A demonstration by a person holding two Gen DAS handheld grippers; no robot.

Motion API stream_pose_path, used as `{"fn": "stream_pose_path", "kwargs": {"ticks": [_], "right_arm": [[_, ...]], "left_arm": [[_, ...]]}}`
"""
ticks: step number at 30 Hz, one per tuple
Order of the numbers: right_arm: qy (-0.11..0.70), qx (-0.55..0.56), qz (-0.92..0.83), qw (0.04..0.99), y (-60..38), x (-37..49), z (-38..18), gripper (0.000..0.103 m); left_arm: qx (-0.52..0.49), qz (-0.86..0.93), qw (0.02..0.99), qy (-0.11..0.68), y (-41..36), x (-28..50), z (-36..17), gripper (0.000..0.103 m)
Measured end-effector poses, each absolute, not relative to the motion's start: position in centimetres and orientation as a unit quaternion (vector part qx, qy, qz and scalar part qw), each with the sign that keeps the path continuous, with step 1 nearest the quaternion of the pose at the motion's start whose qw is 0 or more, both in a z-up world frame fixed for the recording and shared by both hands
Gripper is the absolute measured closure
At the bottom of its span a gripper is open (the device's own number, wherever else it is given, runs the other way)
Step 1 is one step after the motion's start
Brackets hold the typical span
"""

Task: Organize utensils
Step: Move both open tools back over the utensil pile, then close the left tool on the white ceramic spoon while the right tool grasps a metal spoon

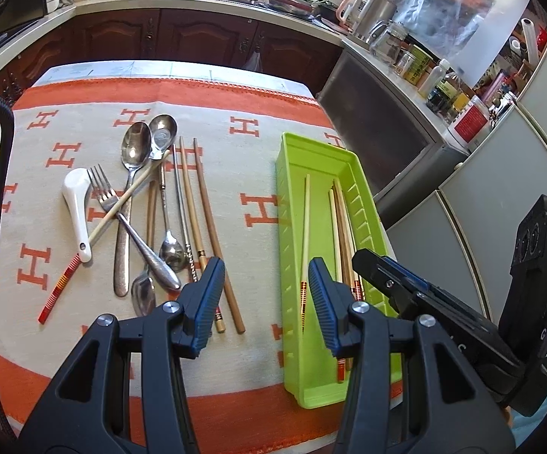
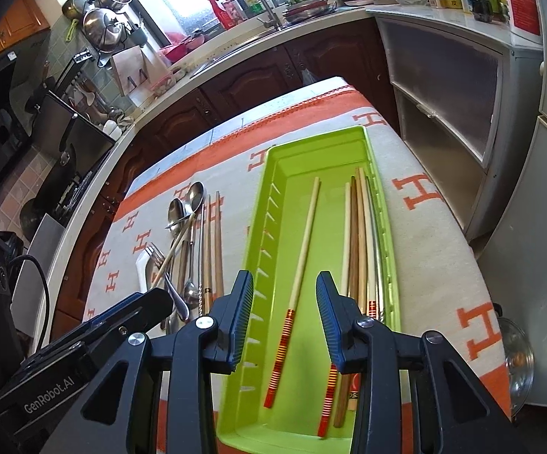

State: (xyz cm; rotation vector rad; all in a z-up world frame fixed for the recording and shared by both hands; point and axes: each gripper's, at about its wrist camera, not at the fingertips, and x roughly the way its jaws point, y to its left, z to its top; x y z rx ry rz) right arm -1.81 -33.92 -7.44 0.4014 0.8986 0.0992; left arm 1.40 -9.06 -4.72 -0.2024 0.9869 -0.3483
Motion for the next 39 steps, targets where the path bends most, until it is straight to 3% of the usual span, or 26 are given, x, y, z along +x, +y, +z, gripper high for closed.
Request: {"fn": "stream_pose_path", "kwargs": {"ticks": [39], "right_arm": [[0.473, 0.082, 0.098, 0.872, -21.1, 2.3, -6.5, 0.067]], "left_arm": [[-0.152, -0.074, 0.869, 0.466, 6.9, 1.9, -8.0, 0.06]]}}
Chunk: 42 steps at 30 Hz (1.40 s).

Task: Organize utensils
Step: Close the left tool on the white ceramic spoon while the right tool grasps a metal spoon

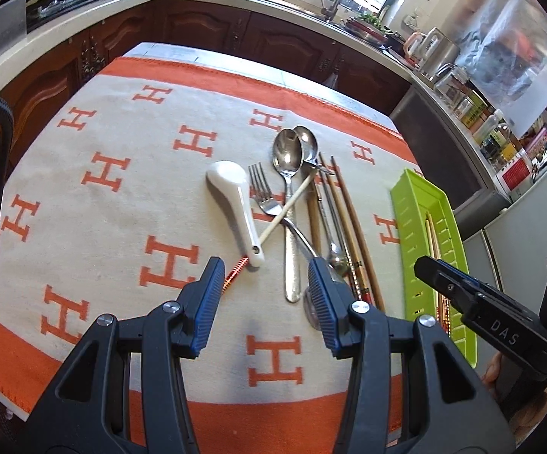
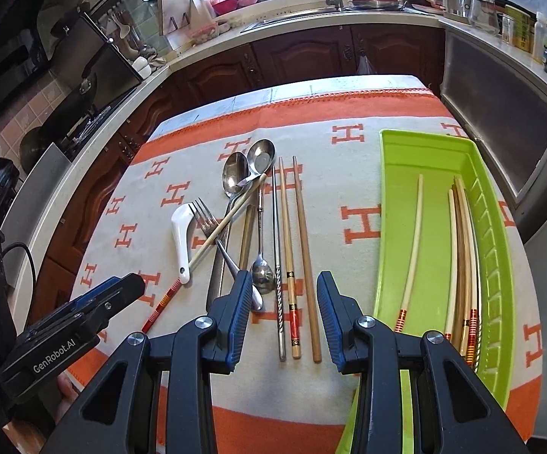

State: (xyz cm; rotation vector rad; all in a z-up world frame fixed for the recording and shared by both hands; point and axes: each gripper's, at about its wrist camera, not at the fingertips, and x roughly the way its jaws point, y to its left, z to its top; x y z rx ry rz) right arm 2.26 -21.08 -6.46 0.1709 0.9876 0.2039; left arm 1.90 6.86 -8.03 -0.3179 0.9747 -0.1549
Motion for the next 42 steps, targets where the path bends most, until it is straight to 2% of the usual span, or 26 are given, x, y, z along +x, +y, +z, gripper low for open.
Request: {"fn": "stream_pose_path", "kwargs": {"ticks": [15, 29, 36, 42], "right_arm": [[0.495, 0.072, 0.128, 0.857, -17.7, 6.3, -8.4, 0.067], [0.502, 0.084, 0.142, 0.849, -16.9, 10.2, -8.6, 0.067], [0.522, 0.133, 0.175, 0.824, -17.3, 14.5, -8.5, 0.067], [0.547, 0.234, 0.189, 0.781, -18.3, 19.0, -10.5, 0.068]], "left_arm": [[-0.268, -0.111, 0.816, 0.501, 11.3, 7.8, -13.2, 0.06], [-0.3, -0.145, 0.797, 0.504, 9.3, 13.7, -16.7, 0.061], [-0.322, -0.156, 0.785, 0.506, 8.9, 15.1, -17.9, 0.082], [-0.335, -0.157, 0.779, 0.506, 9.0, 15.8, -18.5, 0.083]]}}
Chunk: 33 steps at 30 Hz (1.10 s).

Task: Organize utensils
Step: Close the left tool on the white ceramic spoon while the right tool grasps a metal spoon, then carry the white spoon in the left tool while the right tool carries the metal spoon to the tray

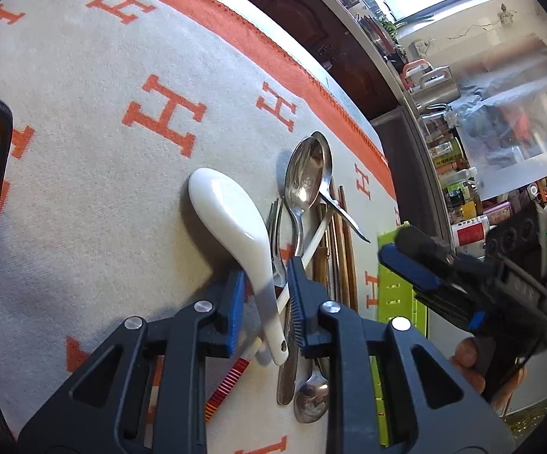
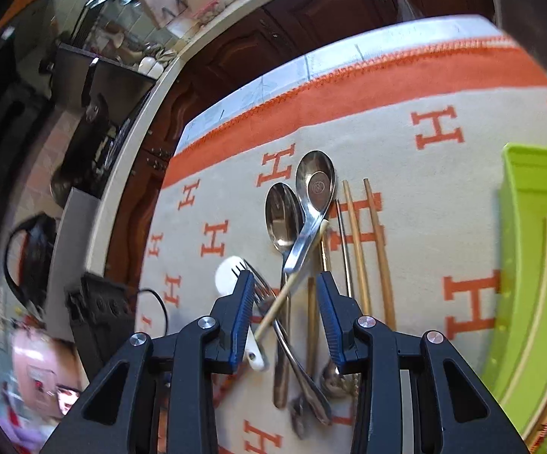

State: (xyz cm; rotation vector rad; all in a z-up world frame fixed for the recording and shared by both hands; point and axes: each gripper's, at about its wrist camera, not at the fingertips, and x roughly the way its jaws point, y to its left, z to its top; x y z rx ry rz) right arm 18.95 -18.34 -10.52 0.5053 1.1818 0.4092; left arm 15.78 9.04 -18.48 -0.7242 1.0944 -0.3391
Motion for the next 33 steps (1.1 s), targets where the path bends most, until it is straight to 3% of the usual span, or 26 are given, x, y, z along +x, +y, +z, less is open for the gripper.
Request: {"fn": "stream_pose_path", "kwargs": {"ticks": [10, 11, 12, 20, 33], "right_arm": [[0.582, 0.326, 0.186, 0.721, -18.5, 23.2, -15.7, 0.089], [0.585, 0.331, 0.185, 0.716, -18.4, 23.4, -16.1, 0.093], [0.586, 0.334, 0.185, 0.715, -18.2, 23.6, -16.5, 0.099], [0.556, 0.366, 0.166, 0.727, -19.3, 23.4, -17.1, 0.102], [0.49, 0.388, 0.185, 0.758, -22.4, 19.3, -11.8, 0.102]], "left_arm": [[-0.334, -0.144, 0.782, 0.507, 8.9, 16.2, -18.6, 0.083], [-0.335, -0.141, 0.782, 0.507, 8.8, 16.3, -18.6, 0.084], [-0.333, -0.133, 0.783, 0.508, 8.9, 16.3, -18.6, 0.092], [-0.334, -0.115, 0.792, 0.498, 9.1, 16.1, -18.7, 0.098], [-0.305, -0.104, 0.823, 0.468, 9.6, 13.1, -14.4, 0.098]]}}
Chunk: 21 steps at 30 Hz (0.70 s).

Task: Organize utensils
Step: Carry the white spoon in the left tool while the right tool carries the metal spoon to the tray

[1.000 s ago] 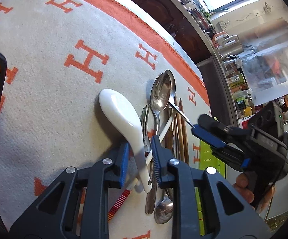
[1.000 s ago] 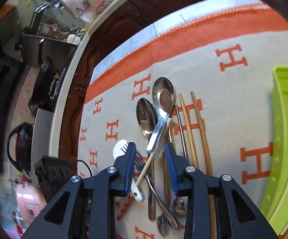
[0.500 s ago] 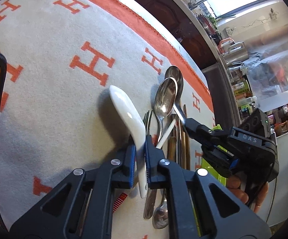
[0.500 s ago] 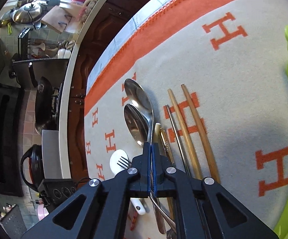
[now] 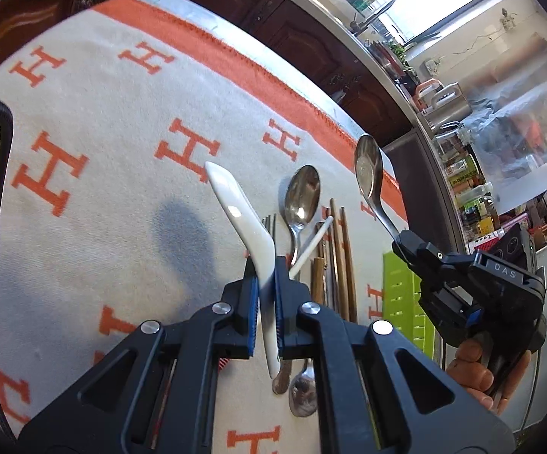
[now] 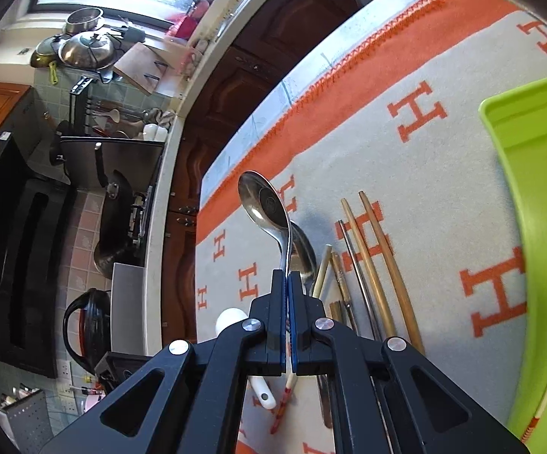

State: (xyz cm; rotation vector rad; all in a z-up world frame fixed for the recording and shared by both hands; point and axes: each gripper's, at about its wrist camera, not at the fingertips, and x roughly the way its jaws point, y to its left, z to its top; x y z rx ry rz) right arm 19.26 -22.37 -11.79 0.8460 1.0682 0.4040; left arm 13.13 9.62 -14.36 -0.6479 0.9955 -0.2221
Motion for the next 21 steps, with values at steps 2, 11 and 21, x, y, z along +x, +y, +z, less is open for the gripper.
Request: {"fn": "stream_pose_path", "kwargs": {"ticks": [2, 11, 21], "right_arm": [[0.485, 0.388, 0.19, 0.76, -23.2, 18.0, -11.2, 0.102], [0.458, 0.415, 0.189, 0.763, -30.1, 9.7, -9.8, 0.102], [0.403, 0.453, 0.155, 0.78, -40.1, 2.5, -8.5, 0.102]], "left_arm": [[-0.295, -0.107, 0.829, 0.464, 9.3, 12.3, -13.1, 0.098], [-0.238, -0.166, 0.84, 0.458, 3.4, 8.4, -7.8, 0.098], [-0.161, -0.249, 0.824, 0.482, -7.5, 4.9, -4.5, 0.098]]}}
